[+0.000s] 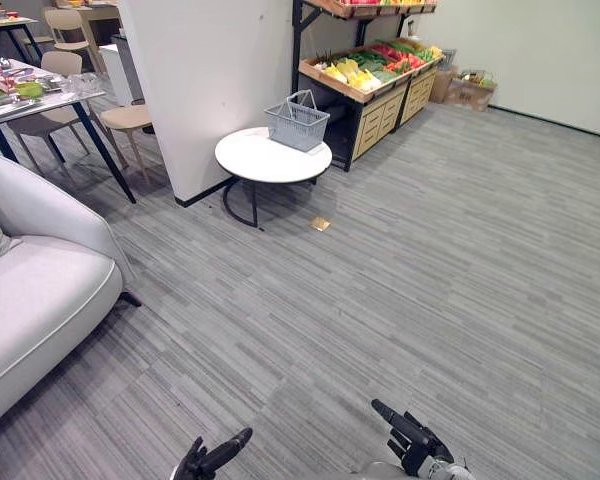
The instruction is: Pick vegetable in the basket
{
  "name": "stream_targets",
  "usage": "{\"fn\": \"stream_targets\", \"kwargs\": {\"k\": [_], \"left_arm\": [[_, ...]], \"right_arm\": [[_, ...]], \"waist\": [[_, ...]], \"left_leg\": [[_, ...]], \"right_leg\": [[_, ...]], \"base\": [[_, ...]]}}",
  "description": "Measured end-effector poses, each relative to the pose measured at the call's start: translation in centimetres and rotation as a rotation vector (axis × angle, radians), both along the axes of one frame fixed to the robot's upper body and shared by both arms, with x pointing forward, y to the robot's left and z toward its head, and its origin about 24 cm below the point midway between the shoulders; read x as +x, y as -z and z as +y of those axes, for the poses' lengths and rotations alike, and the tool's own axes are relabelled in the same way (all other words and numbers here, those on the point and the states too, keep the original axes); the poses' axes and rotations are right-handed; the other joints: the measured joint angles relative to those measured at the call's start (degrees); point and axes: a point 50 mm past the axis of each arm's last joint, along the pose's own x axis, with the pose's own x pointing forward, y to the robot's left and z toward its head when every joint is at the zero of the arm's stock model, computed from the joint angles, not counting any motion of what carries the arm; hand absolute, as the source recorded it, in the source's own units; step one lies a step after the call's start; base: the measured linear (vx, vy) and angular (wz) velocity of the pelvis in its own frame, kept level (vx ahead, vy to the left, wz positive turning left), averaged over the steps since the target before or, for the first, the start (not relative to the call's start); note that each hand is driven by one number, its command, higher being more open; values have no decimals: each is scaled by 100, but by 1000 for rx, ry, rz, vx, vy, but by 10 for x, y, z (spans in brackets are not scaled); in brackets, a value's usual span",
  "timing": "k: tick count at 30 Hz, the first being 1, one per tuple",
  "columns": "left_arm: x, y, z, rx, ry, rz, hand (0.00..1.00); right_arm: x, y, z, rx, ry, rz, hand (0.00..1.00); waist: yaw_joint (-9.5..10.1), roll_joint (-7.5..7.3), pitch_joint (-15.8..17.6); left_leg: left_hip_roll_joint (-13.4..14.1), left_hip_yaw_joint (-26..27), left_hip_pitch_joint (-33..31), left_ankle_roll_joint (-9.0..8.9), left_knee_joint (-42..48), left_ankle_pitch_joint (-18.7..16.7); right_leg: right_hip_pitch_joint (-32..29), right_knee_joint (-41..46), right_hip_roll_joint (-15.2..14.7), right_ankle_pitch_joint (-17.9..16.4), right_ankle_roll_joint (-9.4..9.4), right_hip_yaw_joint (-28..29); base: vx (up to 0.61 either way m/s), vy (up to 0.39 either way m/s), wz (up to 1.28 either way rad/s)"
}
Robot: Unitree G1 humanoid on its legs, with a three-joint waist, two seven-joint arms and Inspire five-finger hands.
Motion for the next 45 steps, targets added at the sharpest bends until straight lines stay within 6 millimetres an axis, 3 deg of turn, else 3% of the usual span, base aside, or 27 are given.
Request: {"fn": "stream_targets", "kwargs": {"k": [2, 5, 7, 11, 13, 14, 16, 17, 19, 23, 26, 27, 28, 30, 31, 32, 33, 34, 35, 36, 37, 38, 40, 41, 42, 44, 45], "left_arm": [[-8, 2, 1, 0, -9, 27, 100], [-23, 4, 3, -19, -41, 67, 100], [-29, 4, 5, -35, -86, 61, 100], [-17, 2, 4, -50, -62, 15, 100], [-10, 1, 5, -48, -56, -11, 100], [-2, 0, 6, -46, -53, -30, 100], [0, 1, 1, -71, -81, -39, 100], [5, 1, -4, -104, -106, -68, 100], [17, -1, -9, -127, -113, -119, 100], [26, -5, -9, -124, -105, -162, 100], [32, -7, -15, -135, -102, -185, 100], [32, -6, -15, -135, -105, -178, 100], [26, -4, -14, -137, -135, -157, 100], [19, -3, -9, -110, -193, -138, 100], [14, -3, -5, -96, -212, -120, 100], [15, -3, -3, -91, -215, -115, 100], [16, -3, -1, -92, -230, -117, 100], [8, 0, -2, -108, -270, -96, 100], [5, 1, -4, -116, -285, -88, 100], [-9, 4, -12, -133, -293, -53, 100], [-15, 5, -13, -135, -290, -36, 100], [-22, 6, -7, -126, -300, -9, 100], [-25, 5, 0, -107, -279, -8, 100], [-19, 4, 1, -97, -246, -17, 100], [-18, 4, 1, -95, -246, -17, 100], [-17, 4, -2, -94, -238, -12, 100], [-17, 4, -2, -91, -226, -12, 100]], "right_arm": [[-1, 0, -3, 13, 47, -9, 100], [-5, 0, -8, 15, 99, -7, 100], [-12, 0, -9, 15, 131, -12, 100], [-16, 0, -11, 10, 143, -13, 100], [-13, -2, -13, 15, 136, -24, 100], [-11, -1, -11, 26, 133, -9, 100], [-13, 1, -10, 35, 124, 15, 100], [-15, 2, -10, 34, 125, 27, 100], [-21, 4, -13, 18, 128, 71, 100], [-35, 8, -10, 27, 138, 124, 100], [-22, 5, -12, 9, 133, 69, 100], [-14, 2, -13, 3, 128, 30, 100], [-6, 0, -13, 7, 120, -3, 100], [2, -3, -10, 10, 80, -47, 100], [7, -4, -2, 31, 62, -73, 100], [8, -4, 0, 40, 57, -82, 100], [16, -5, 7, 58, 32, -95, 100], [18, -5, 14, 75, 17, -100, 100], [11, -3, 12, 73, 21, -83, 100], [0, -1, 4, 52, 8, -58, 100], [-3, -1, 2, 48, 5, -48, 100], [-7, 1, 6, 58, 14, -23, 100], [-20, 5, 6, 60, 5, 33, 100], [-24, 6, 3, 50, 16, 51, 100], [-22, 5, 1, 44, 17, 47, 100], [-18, 3, -7, 21, 24, 27, 100], [-17, 3, -9, 18, 25, 22, 100]], "waist": [[-2, 24, 15], [36, 117, 68], [166, 112, 73], [174, 133, 81], [16, 301, 23], [21, 246, -11], [12, 238, -95], [-7, 328, -104], [-17, 393, 53], [-4, 333, 144], [53, 302, 173], [86, 276, 201], [212, 211, 272], [369, 198, 284], [356, 121, 329], [311, 76, 374], [332, 103, 597], [326, 91, 624], [259, 147, 524], [221, 376, 284], [239, 438, 192], [214, 125, 42], [171, -85, -100], [158, -152, -50], [160, -154, -26], [168, -39, 59], [163, -16, 67]], "left_leg": [[81, -11, -4, -61, 140, -127], [498, 49, -92, -283, 527, -395], [856, 199, -4, -634, 783, -664], [1247, 366, 493, -1150, 713, -964], [1619, 374, 718, -1400, 579, -826], [1775, 427, 698, -1399, 858, -589], [2060, 398, 597, -1177, 1537, -221], [2338, 304, 225, -843, 2414, 38], [2487, -47, -556, -846, 4298, -41], [2067, 160, -1302, -791, 4645, -449], [1308, 248, -2146, -665, 3162, -577], [883, 61, -2468, -617, 2158, -341], [531, -263, -2624, -574, 1340, 418], [337, -494, -2714, -569, 716, 1291], [295, -434, -2620, -261, 674, 1538], [290, -395, -2574, -219, 759, 1513], [521, -92, -2696, -59, 1660, 1214], [496, 168, -2937, -249, 2176, 827], [420, 140, -2825, -175, 1708, 922], [394, 119, -2775, 10, 1103, 1351], [367, 133, -2705, 447, 1054, 1398], [10, 269, -2520, 293, 944, 1159], [-401, 266, -2157, 330, 471, 1129], [-627, 220, -1859, 462, 323, 1035], [-671, 222, -1747, 448, 328, 968], [-689, 244, -1219, 435, 301, 708], [-683, 222, -1012, 445, 226, 620]], "right_leg": [[-6, -410, -57, -18, 14, -27], [35, -1799, -45, 218, 171, -352], [33, -2492, -64, 641, 228, -497], [127, -2421, -96, 1051, 163, -549], [-36, -1652, 163, 615, -161, -617], [-163, -1133, 209, 205, -338, -581], [-33, -906, 426, -237, -511, -545], [173, -1094, 646, -344, -598, -579], [921, -1838, 1045, -320, -716, -554], [1891, -2733, 1262, -287, -755, -442], [2129, -3130, 1260, -314, -761, -174], [2139, -3202, 1205, -332, -751, -39], [2184, -3268, 1133, -346, -724, 210], [2254, -3398, 1116, -383, -647, 554], [2328, -3395, 1019, -441, -549, 680], [2348, -3360, 982, -386, -460, 705], [2574, -3319, 1020, -159, -223, 947], [2776, -3135, 988, -101, -178, 1091], [2801, -3019, 988, -110, -163, 1077], [2824, -2714, 1129, -181, -105, 1090], [2853, -2511, 1081, -307, -80, 1122], [2681, -1860, 689, -537, -26, 1100], [2031, -313, 291, -420, 319, 1076], [1495, 1034, -21, -52, 1093, 1213], [1308, 1438, -119, -69, 1065, 1232], [924, 1946, -410, -436, 451, 860], [778, 1881, -471, -617, 322, 673]], "base": [[14, -29, 0], [108, -144, -11], [244, -237, -33], [384, -405, -16], [437, -446, 12], [531, -510, -25], [551, -535, -34], [530, -466, -25], [520, -394, -15], [384, -217, -13], [331, -62, -44], [338, 50, -71], [366, 64, -82], [436, 69, -84], [458, 59, -44], [429, 65, -24], [374, 127, -17], [331, 168, -16], [330, 253, -5], [201, 167, -8], [337, 230, -13], [312, 161, 3], [364, 152, 26], [280, 88, 23], [340, 116, 11], [356, 133, -16], [379, 101, -11]]}}
